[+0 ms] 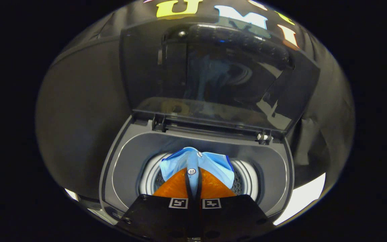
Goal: Put the clothes into the washing machine and then close the washing machine lid.
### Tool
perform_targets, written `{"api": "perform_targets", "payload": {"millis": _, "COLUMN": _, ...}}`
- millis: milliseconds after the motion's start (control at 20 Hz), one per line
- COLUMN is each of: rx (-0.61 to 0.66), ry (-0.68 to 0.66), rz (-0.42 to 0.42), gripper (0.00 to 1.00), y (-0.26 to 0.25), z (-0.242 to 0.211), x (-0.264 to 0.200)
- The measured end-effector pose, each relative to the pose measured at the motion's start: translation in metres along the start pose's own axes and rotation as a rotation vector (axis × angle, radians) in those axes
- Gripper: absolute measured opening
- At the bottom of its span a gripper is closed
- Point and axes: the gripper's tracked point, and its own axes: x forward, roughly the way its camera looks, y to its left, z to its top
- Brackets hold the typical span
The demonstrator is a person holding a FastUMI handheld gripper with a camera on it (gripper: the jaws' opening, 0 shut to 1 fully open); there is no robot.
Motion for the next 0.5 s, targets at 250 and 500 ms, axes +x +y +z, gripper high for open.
{"api": "perform_targets", "payload": {"millis": 250, "rx": -0.010, "ry": 0.056, "rz": -0.010, "gripper": 0.02, "y": -0.005, "z": -0.023, "x": 0.013}}
{"api": "perform_targets", "payload": {"millis": 500, "rx": 0.029, "ry": 0.072, "rz": 0.013, "gripper": 0.01, "y": -0.003, "z": -0.025, "x": 0.013}}
